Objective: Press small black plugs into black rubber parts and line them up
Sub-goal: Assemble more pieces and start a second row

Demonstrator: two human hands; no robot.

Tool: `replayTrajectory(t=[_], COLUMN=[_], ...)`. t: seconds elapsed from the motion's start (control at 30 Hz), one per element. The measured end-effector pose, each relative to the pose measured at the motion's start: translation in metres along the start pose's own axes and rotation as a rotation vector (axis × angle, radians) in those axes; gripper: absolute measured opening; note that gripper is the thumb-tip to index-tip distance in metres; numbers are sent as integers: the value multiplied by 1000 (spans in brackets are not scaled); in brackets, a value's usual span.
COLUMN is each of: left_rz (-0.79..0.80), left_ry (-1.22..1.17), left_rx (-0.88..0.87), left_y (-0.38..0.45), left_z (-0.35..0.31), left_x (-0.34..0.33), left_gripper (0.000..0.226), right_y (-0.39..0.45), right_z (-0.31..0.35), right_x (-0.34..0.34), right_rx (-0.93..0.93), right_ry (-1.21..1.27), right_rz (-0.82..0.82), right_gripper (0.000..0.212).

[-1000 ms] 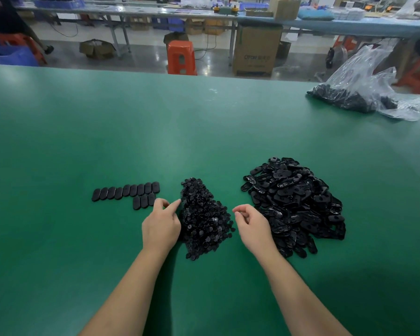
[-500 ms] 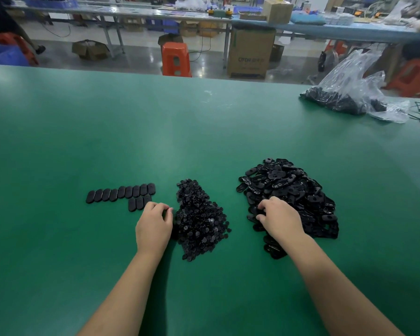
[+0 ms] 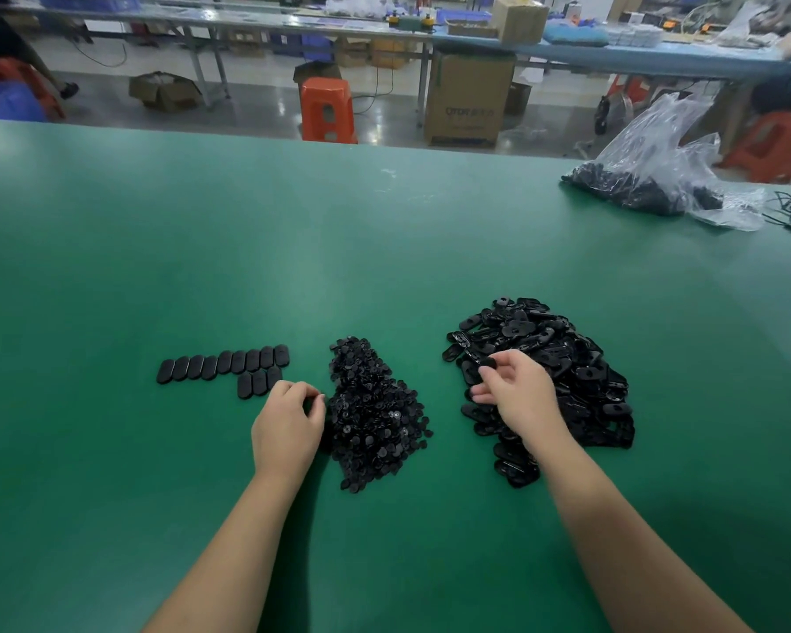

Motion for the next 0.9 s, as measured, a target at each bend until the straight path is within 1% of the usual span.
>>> replayTrajectory(t=[0.03,0.1,0.23,0.33,0.57,0.67,0.8,0.9], left_rz=[5,5,-30,-60,-67,-67,-66,-60], left_ry=[0,-11,-57,-75,-48,-40,-46,-22], left_rx=[-3,-1,16,16,-2,-6,6,0], left_y=[0,0,-1,-1,-3,-3,-3,-4], left_z=[0,0,2,2,-1,-2,-2,-3], left_x=[0,0,2,3,4,3,4,4], left_gripper=[9,9,8,8,13,13,13,14], right_y=[-4,-15,-27,-29,-28,-29,-33,-35], right_z=[-2,-6,-18,-23,-29,-37,-41,-42], right_x=[-8,-25,-46,-55,-60,-64,-67,-66], right_rx=[-60,-139,-159,-144,-115,-108,-42,4], right_ry=[176,380,487,491,493,419,313,279], right_rz=[61,124,102,96,74,54,8,-3], right_gripper=[10,18,29,19,7,7,10,10])
Point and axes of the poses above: each hand's wrist, its own y-axis towards the middle knuckle, its own x-axis out of the back of the hand, z = x × y, the point moved 7 cm from there along y, towards the middle knuckle, and after that the axes turned 10 degrees about -x, right-handed, at the moved point
